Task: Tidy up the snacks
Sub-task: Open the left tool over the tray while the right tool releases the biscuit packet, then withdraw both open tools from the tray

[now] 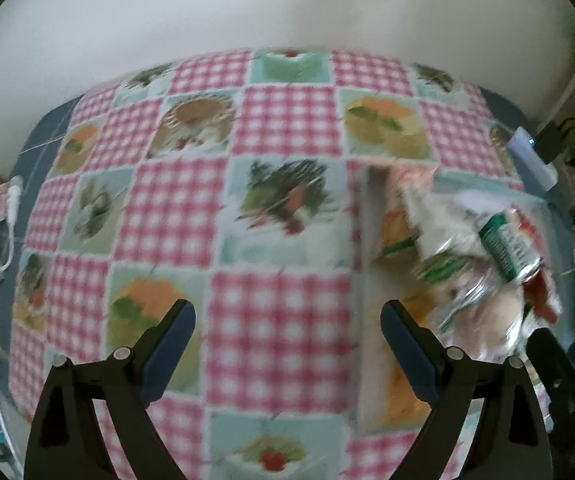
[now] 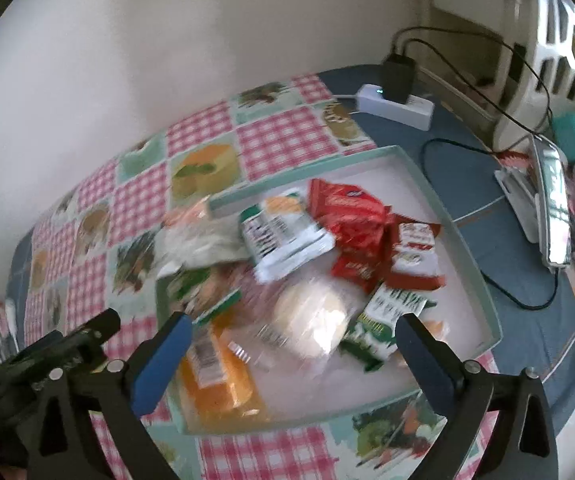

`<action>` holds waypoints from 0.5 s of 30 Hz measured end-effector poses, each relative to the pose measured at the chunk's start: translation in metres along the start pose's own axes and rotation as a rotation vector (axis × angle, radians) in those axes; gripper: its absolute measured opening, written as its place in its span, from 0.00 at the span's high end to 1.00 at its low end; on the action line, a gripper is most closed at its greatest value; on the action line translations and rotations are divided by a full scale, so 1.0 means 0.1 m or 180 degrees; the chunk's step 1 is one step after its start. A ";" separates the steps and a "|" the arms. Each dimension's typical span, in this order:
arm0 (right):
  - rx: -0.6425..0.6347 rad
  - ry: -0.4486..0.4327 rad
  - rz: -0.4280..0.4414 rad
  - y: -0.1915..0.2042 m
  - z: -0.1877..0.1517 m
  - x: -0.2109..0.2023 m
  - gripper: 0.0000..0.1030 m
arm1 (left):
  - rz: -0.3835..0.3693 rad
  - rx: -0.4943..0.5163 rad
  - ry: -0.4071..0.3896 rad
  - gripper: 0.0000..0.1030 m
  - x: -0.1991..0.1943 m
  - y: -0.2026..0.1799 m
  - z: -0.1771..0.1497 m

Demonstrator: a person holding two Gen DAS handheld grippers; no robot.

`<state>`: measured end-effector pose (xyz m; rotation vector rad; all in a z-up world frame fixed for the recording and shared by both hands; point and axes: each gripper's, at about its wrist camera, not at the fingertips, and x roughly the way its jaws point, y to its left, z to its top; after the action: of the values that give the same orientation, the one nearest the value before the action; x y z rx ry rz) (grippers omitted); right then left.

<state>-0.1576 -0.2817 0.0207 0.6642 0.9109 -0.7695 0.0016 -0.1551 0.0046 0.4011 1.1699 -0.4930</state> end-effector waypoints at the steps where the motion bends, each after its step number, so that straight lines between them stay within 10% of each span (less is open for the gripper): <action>1: -0.0046 -0.0012 -0.0007 0.04 -0.05 -0.03 0.00 | 0.0026 -0.0006 -0.0004 0.09 -0.03 0.03 -0.04; 15: -0.0131 -0.0136 -0.0036 0.16 -0.39 -0.33 0.00 | 0.0192 -0.0155 -0.0102 0.09 -0.28 0.44 -0.60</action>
<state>-0.1743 -0.2331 0.0343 0.6049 0.8900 -0.7705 -0.0284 -0.0820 0.0121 0.3839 1.1334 -0.4165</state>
